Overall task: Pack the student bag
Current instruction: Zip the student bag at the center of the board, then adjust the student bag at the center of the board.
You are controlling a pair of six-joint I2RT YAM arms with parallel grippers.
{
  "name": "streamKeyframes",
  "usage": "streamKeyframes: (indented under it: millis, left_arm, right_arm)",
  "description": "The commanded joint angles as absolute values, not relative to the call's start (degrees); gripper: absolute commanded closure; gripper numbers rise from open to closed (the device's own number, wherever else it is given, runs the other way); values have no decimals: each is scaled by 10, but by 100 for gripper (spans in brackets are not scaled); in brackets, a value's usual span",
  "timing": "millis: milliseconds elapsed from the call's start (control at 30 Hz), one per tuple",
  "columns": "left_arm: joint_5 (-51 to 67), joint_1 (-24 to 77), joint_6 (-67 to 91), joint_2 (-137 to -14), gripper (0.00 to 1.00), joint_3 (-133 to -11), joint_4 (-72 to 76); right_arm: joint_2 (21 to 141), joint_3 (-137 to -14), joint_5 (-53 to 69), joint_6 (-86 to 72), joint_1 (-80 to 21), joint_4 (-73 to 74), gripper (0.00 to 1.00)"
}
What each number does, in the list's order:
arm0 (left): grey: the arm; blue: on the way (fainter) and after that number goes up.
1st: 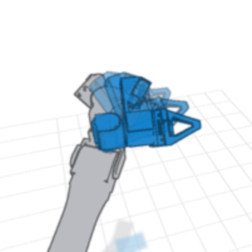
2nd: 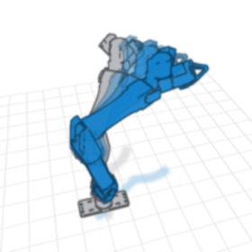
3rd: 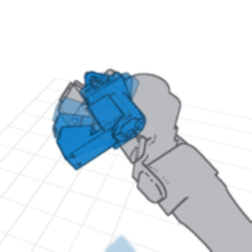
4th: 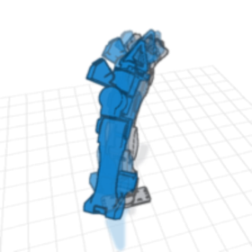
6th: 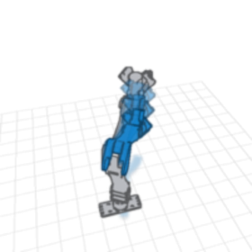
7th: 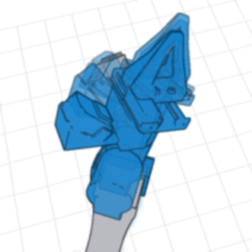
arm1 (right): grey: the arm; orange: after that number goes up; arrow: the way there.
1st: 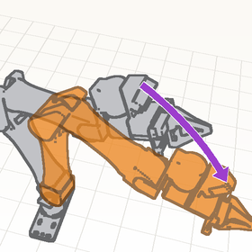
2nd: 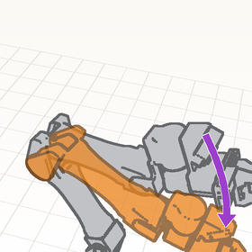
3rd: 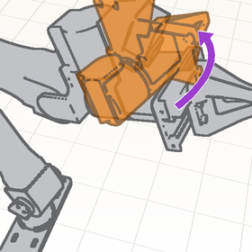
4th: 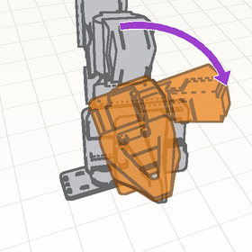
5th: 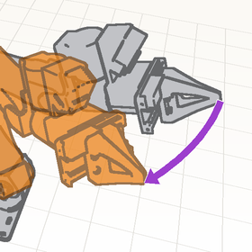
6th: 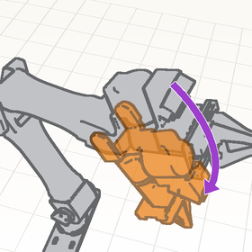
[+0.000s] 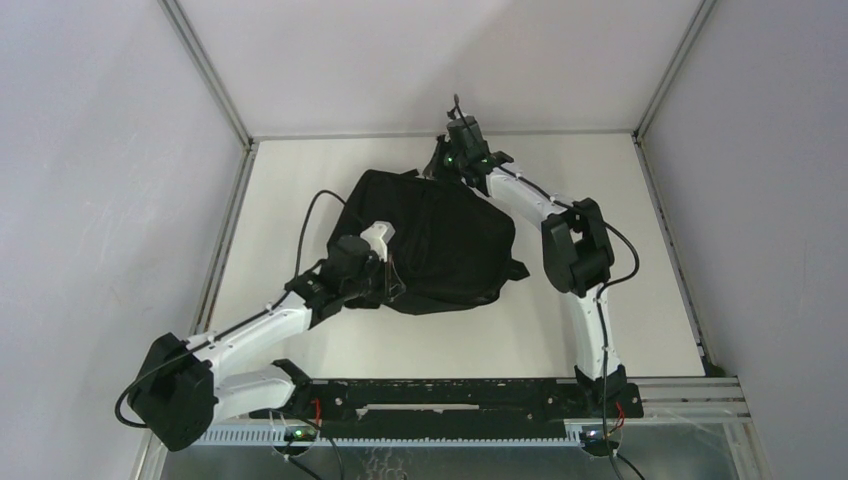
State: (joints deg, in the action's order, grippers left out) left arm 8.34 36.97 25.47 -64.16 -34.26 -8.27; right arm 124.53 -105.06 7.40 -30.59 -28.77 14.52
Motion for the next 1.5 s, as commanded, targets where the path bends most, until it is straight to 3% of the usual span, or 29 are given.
streamKeyframes:
  millis: [0,133,167,200,233,267,300,400,633,900,967,1033,1167,1200,1333,1467]
  left_arm:
    - [90,378,261,-624,100,-340,-109]
    - [87,379,247,-624,99,-373,-131]
    - [75,381,240,-619,94,-384,-138]
    - [61,384,234,-609,87,-393,-142]
    - [46,390,224,-598,78,-401,-143]
    - [27,396,216,-586,67,-410,-146]
    - [10,401,207,-577,60,-419,-151]
    - [-24,404,201,-577,51,-449,-175]
    - [-19,451,207,-645,49,-486,-181]
    - [-40,497,200,-702,48,-525,-175]
    - [-58,497,212,-713,48,-530,-194]
    - [-80,494,233,-719,48,-531,-215]
    - [-87,458,303,-703,46,-497,-244]
    - [-69,442,325,-687,46,-475,-236]
    - [-23,396,377,-639,46,-382,-165]
    - [-22,357,382,-669,48,-380,-149]
  right_arm:
    - [1240,-1089,56,-313,-275,127,100]
    - [1197,-1061,71,-312,-274,132,97]
    - [1179,-1049,67,-316,-272,138,77]
    - [1154,-1030,62,-318,-269,138,49]
    - [1126,-1004,51,-315,-268,130,27]
    - [1091,-972,36,-312,-268,119,11]
    - [1054,-939,19,-306,-266,106,2]
    - [954,-821,-24,-290,-251,79,0]
    - [850,-633,-53,-295,-179,119,0]
    - [860,-509,88,-309,-139,50,2]
    - [876,-509,126,-310,-138,32,10]
    - [888,-509,150,-313,-138,15,30]
    - [897,-503,183,-324,-139,-16,95]
    - [894,-496,187,-327,-140,-19,100]
    - [862,-460,177,-319,-166,-13,100]
    - [821,-421,158,-320,-230,14,100]
